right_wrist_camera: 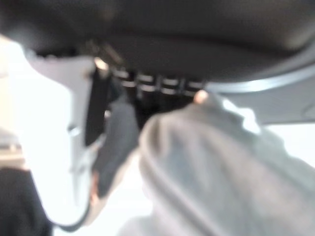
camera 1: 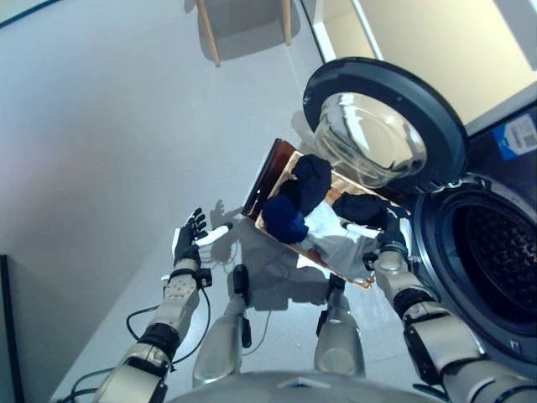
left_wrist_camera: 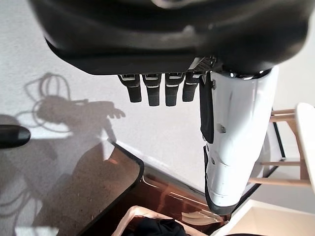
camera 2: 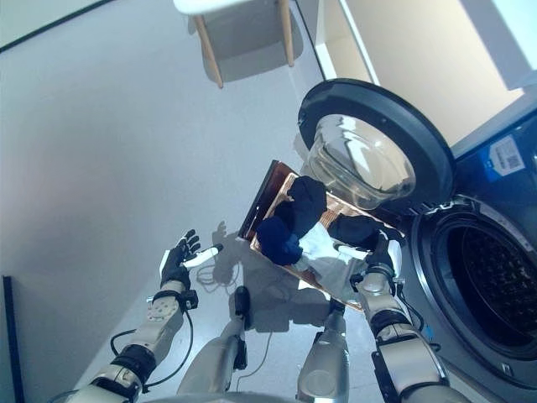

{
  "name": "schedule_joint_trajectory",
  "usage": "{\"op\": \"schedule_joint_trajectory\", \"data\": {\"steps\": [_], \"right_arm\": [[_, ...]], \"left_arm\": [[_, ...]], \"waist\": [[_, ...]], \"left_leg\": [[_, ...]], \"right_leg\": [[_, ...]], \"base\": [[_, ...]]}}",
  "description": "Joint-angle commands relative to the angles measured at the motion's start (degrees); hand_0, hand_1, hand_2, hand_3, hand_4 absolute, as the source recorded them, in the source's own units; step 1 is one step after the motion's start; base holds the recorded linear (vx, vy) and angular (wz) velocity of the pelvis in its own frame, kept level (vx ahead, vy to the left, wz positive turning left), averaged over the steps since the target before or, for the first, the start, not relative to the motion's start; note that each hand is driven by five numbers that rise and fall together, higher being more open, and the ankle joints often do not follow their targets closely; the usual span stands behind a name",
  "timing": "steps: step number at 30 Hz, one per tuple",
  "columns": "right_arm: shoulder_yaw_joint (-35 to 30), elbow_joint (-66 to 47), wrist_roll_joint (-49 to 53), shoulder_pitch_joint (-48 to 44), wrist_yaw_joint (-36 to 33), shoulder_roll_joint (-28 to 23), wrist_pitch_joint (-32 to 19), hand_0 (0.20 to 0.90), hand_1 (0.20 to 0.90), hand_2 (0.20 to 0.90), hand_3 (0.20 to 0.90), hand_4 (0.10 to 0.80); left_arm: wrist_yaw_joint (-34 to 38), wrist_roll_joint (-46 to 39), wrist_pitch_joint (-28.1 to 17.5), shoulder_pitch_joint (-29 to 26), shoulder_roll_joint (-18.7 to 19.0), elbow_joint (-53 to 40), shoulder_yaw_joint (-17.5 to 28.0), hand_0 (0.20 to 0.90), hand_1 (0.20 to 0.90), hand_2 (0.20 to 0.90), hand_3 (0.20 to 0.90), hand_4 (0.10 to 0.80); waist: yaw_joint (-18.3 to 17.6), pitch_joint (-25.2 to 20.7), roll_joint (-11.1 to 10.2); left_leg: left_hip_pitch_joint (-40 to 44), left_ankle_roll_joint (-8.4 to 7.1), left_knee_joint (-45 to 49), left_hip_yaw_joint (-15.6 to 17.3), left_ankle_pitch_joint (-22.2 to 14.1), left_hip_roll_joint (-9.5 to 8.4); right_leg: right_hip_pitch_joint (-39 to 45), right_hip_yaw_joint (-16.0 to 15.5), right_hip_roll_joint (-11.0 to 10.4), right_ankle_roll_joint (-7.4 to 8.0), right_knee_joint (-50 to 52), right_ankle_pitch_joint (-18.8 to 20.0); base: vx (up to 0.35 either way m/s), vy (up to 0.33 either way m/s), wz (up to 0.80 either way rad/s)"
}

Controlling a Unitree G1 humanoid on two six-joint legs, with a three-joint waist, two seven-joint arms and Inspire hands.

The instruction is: Pick up the clothes and place them into the washing machine

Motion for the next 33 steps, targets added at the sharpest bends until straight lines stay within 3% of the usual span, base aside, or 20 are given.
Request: {"op": "schedule_joint_trajectory", "data": {"steps": [1,6,13,25,31,32,33], "right_arm": [[-0.3,5.1,-0.7,-5.1,-1.9,-1.2,0.4,0.900,0.900,0.900,0.900,0.800],[0.6,8.5,-2.2,-7.2,-0.7,-0.9,1.9,0.900,0.900,0.900,0.900,0.800],[5.7,7.5,-8.2,-6.4,2.8,1.6,3.8,0.900,0.900,0.900,0.900,0.800],[6.7,12.6,-13.4,-8.1,4.0,-0.2,6.7,0.900,0.900,0.900,0.900,0.800],[9.0,11.4,-15.6,-6.9,6.7,1.6,6.6,0.900,0.900,0.900,0.900,0.800],[9.5,11.3,-16.2,-6.6,7.4,1.8,6.7,0.856,0.856,0.856,0.856,0.769],[9.9,11.4,-16.6,-6.5,7.9,1.9,6.8,0.590,0.590,0.590,0.590,0.578]], "left_arm": [[-0.5,-0.4,-4.0,-3.2,2.6,-5.6,-0.2,0.900,0.900,0.900,0.900,0.800],[-1.8,-0.8,-4.0,-2.3,3.3,-8.6,-0.5,0.900,0.900,0.900,0.900,0.800],[-1.8,-0.2,-3.2,-3.8,2.9,-6.5,0.0,0.900,0.900,0.900,0.900,0.800],[-3.3,-1.5,-3.5,-5.9,2.8,-9.4,-1.0,0.900,0.900,0.900,0.900,0.800],[-3.0,-1.0,-3.2,-7.6,2.3,-7.4,-0.7,0.900,0.900,0.900,0.900,0.800],[-3.0,-0.9,-3.2,-7.6,2.4,-7.3,-0.6,0.900,0.900,0.900,0.900,0.800],[-3.1,-1.0,-3.2,-7.7,2.4,-7.3,-0.6,0.900,0.900,0.900,0.900,0.800]], "waist": [[1.8,-0.6,-2.3],[2.7,0.1,-1.6],[2.2,0.5,-2.5],[2.6,2.9,-0.5],[1.9,2.7,-1.3],[1.8,2.5,-1.5],[1.6,2.4,-1.7]], "left_leg": [[1.9,-3.01,2.3,1.2,-3.6,0.76],[1.4,-3.14,1.9,1.0,-3.4,0.65],[1.7,-3.19,1.8,0.8,-3.5,0.75],[-3.0,-3.20,3.6,0.6,-3.3,0.04],[-4.4,-3.03,5.1,1.4,-3.9,-0.24],[-4.3,-3.04,5.1,1.4,-4.0,-0.29],[-4.3,-3.02,5.2,1.4,-4.1,-0.38]], "right_leg": [[-1.8,2.2,-5.3,2.37,6.1,1.6],[-2.2,1.8,-5.6,2.51,6.0,1.7],[-2.2,2.0,-5.5,2.39,6.6,1.2],[-7.1,3.0,-6.0,2.43,7.5,1.8],[-7.8,3.9,-5.8,2.56,6.0,3.0],[-7.7,3.9,-5.9,2.61,5.7,3.2],[-7.6,4.0,-6.0,2.65,5.5,3.3]], "base": [[-0.011,0.021,0.07],[-0.004,0.013,0.03],[0.002,-0.002,0.02],[-0.029,0.017,0.02],[-0.015,0.032,-0.14],[0.009,0.019,-0.08],[0.005,0.035,-0.07]]}}
